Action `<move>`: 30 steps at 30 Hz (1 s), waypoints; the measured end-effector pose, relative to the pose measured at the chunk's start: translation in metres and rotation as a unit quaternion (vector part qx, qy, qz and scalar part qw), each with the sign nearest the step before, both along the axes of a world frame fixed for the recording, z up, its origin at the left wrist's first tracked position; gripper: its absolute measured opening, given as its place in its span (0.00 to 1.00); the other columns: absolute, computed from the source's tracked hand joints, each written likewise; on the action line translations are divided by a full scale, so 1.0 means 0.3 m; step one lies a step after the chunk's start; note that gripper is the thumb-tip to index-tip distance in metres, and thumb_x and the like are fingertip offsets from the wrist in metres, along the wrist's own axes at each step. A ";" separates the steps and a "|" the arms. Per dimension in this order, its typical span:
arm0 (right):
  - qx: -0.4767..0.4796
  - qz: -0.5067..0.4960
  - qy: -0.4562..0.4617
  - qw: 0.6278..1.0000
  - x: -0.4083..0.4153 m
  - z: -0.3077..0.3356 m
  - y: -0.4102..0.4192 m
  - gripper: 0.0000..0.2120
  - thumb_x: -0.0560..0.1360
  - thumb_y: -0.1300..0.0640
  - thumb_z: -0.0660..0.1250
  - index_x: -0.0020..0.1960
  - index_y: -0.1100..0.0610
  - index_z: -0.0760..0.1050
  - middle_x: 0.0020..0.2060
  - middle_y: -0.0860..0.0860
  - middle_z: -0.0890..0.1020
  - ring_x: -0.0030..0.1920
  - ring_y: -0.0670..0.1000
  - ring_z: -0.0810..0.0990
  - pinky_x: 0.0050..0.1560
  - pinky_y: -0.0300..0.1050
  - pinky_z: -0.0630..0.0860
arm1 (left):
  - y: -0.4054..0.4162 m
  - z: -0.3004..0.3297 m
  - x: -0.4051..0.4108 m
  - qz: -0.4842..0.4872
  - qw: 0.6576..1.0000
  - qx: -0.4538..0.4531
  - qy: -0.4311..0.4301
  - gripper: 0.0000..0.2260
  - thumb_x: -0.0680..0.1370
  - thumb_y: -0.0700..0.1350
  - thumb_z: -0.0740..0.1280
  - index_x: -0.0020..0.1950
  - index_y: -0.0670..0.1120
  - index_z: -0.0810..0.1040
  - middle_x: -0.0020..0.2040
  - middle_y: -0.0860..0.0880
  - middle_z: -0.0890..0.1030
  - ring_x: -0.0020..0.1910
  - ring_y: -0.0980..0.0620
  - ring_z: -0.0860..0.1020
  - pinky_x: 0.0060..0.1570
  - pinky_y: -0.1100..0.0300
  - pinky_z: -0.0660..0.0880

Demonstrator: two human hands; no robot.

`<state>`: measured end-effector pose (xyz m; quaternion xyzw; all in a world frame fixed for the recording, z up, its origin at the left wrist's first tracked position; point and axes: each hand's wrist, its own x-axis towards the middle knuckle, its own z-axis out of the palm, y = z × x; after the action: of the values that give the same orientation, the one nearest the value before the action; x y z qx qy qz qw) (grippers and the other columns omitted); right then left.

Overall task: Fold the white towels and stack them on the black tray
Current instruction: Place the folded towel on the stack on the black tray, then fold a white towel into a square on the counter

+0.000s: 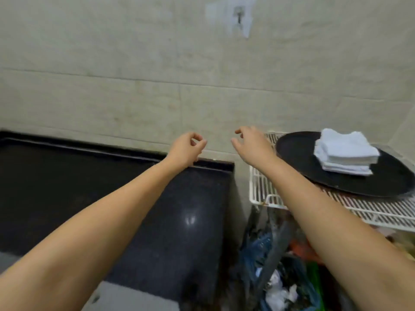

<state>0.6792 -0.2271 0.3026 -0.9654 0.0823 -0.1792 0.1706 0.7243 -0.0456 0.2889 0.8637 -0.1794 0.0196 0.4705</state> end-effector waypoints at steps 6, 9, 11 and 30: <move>-0.054 0.174 0.048 0.982 0.068 -0.148 0.759 0.18 0.79 0.49 0.58 0.67 0.54 0.69 0.63 0.56 0.73 0.65 0.59 0.70 0.62 0.54 0.68 | 0.788 -0.087 -0.091 0.158 0.980 0.123 -0.023 0.09 0.78 0.49 0.63 0.51 0.45 0.77 0.35 0.52 0.77 0.37 0.49 0.76 0.43 0.53 0.77; -0.087 0.265 0.077 0.957 0.091 -0.223 1.099 0.17 0.80 0.51 0.57 0.68 0.53 0.68 0.63 0.55 0.72 0.63 0.58 0.71 0.60 0.53 0.67 | 1.126 -0.170 -0.153 0.227 0.962 0.151 0.023 0.09 0.78 0.50 0.63 0.52 0.46 0.77 0.37 0.52 0.78 0.39 0.50 0.77 0.44 0.55 0.76; -0.105 0.317 0.101 0.937 0.110 -0.278 1.305 0.17 0.80 0.53 0.56 0.68 0.53 0.68 0.64 0.55 0.72 0.63 0.57 0.71 0.60 0.53 0.67 | 1.324 -0.231 -0.200 0.273 0.947 0.162 0.052 0.09 0.79 0.50 0.62 0.53 0.46 0.77 0.41 0.50 0.79 0.42 0.49 0.78 0.45 0.56 0.74; -0.176 0.536 0.187 0.805 0.692 -0.464 2.675 0.15 0.80 0.56 0.55 0.64 0.58 0.70 0.60 0.57 0.73 0.58 0.60 0.74 0.55 0.54 0.75 | 2.494 -0.382 0.080 0.451 0.842 0.227 0.190 0.11 0.79 0.48 0.59 0.57 0.44 0.76 0.57 0.43 0.79 0.56 0.44 0.77 0.55 0.53 0.75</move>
<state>0.8869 0.5755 0.1635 -0.8843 -0.4505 0.1129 0.0479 0.7483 0.7027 0.1744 0.9186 0.3237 0.0237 0.2254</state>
